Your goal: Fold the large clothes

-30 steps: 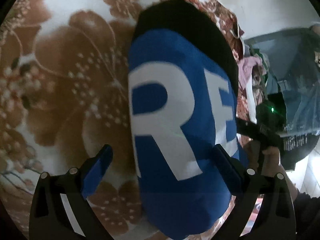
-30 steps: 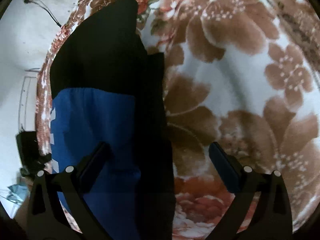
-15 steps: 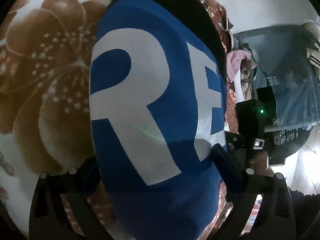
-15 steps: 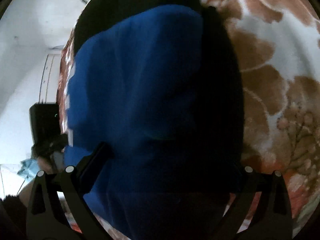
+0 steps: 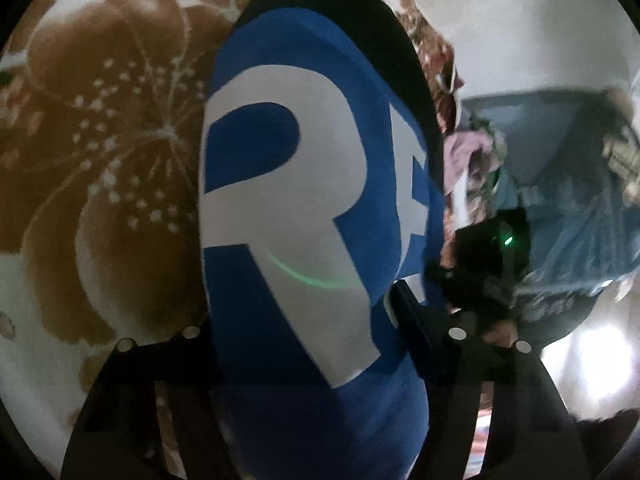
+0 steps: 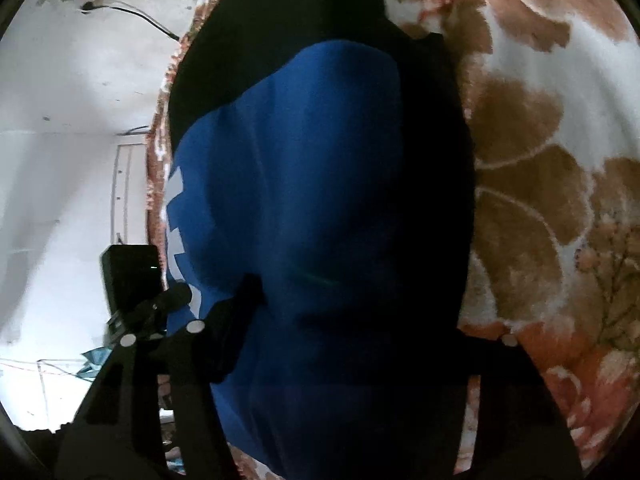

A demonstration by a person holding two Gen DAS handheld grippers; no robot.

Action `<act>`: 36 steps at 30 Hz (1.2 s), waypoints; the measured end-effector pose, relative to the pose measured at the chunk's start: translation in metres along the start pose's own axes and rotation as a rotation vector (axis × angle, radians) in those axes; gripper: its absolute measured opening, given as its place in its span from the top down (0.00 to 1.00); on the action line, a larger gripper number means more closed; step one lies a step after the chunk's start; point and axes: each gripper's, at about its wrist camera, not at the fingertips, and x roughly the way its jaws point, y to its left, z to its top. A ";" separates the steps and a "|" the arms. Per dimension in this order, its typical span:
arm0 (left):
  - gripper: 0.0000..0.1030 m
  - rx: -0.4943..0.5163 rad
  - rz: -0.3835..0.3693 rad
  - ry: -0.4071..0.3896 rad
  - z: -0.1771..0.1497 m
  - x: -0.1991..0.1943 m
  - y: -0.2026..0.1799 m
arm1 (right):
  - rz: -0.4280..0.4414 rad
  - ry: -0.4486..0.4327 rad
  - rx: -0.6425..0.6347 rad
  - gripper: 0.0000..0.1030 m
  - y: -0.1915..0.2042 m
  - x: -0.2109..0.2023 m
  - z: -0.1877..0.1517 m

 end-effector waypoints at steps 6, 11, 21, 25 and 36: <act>0.48 -0.032 0.031 0.000 -0.002 0.017 0.011 | 0.028 -0.001 0.053 0.57 -0.004 0.021 0.005; 0.61 0.122 0.011 -0.026 -0.012 -0.019 -0.058 | 0.137 -0.044 -0.024 0.75 0.030 -0.017 -0.023; 0.61 0.353 -0.006 0.081 -0.046 -0.011 -0.170 | 0.198 -0.236 0.021 0.75 0.033 -0.112 -0.113; 0.61 0.441 -0.047 0.167 -0.064 0.026 -0.224 | 0.168 -0.340 0.077 0.75 0.015 -0.172 -0.153; 0.61 0.775 -0.310 0.539 -0.144 0.186 -0.421 | 0.023 -0.805 0.308 0.75 -0.036 -0.385 -0.330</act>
